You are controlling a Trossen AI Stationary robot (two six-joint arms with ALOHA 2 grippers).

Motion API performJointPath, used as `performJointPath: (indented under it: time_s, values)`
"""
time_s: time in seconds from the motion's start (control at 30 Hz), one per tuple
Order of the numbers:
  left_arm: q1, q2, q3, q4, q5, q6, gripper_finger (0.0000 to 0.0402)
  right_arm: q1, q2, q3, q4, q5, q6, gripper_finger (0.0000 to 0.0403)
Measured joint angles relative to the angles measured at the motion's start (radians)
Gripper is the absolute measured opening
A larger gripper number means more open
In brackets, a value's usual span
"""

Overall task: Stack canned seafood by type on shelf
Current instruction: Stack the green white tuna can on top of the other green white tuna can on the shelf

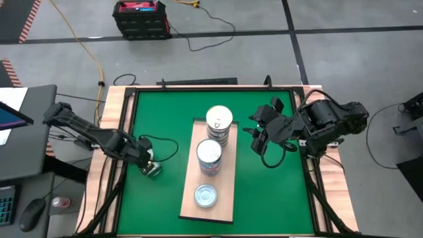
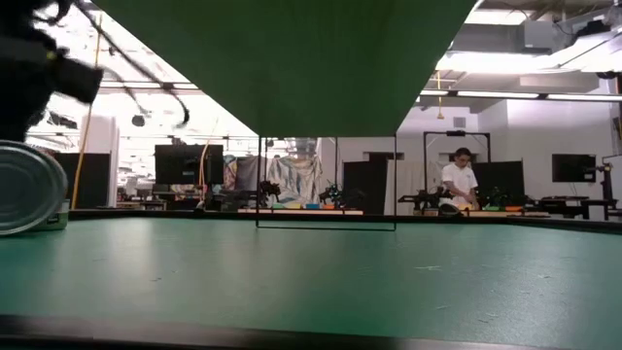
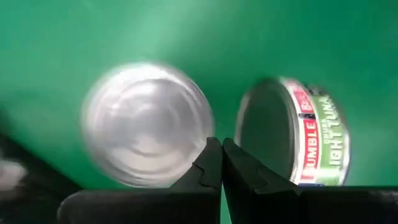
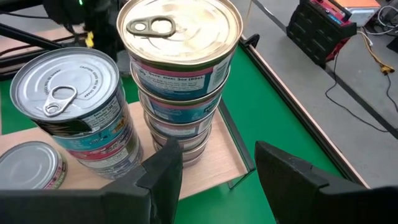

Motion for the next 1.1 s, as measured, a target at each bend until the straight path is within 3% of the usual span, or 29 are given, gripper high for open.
performJointPath:
  time_s: [0.1, 0.2, 0.33, 0.53, 0.77, 0.9, 1.1]
  values:
    - [-0.002, -0.004, 0.084, -0.062, -0.11, 0.052, 0.0, 0.0, 0.0, 0.0, 0.0, -0.001, 0.0, 0.0228]
    - [-0.01, -0.003, 0.153, -0.021, -0.198, 0.14, 0.0, -0.001, 0.0, 0.0, 0.011, -0.003, 0.0, 0.0228]
    - [-0.003, 0.014, 0.184, -0.019, -0.233, 0.122, 0.0025, -0.001, 0.0, 0.0, 0.02, -0.003, 0.0, 0.0228]
    - [-0.002, 0.045, 0.174, -0.006, -0.136, 0.055, 0.014, -0.001, 0.0, 0.0, 0.043, -0.002, 0.0, 0.0228]
    - [-0.002, 0.107, 0.174, 0.076, 0.026, 0.114, 0.0259, -0.001, 0.001, 0.0, 0.046, 0.003, 0.0, 0.0228]
    - [-0.002, 0.153, 0.174, 0.084, 0.08, 0.163, 0.0288, -0.001, 0.001, 0.0, 0.046, 0.003, 0.0, 0.0228]
    - [-0.003, 0.265, 0.174, 0.029, 0.093, 0.205, 0.0283, -0.001, 0.001, 0.0, 0.045, 0.003, 0.0, 0.0228]
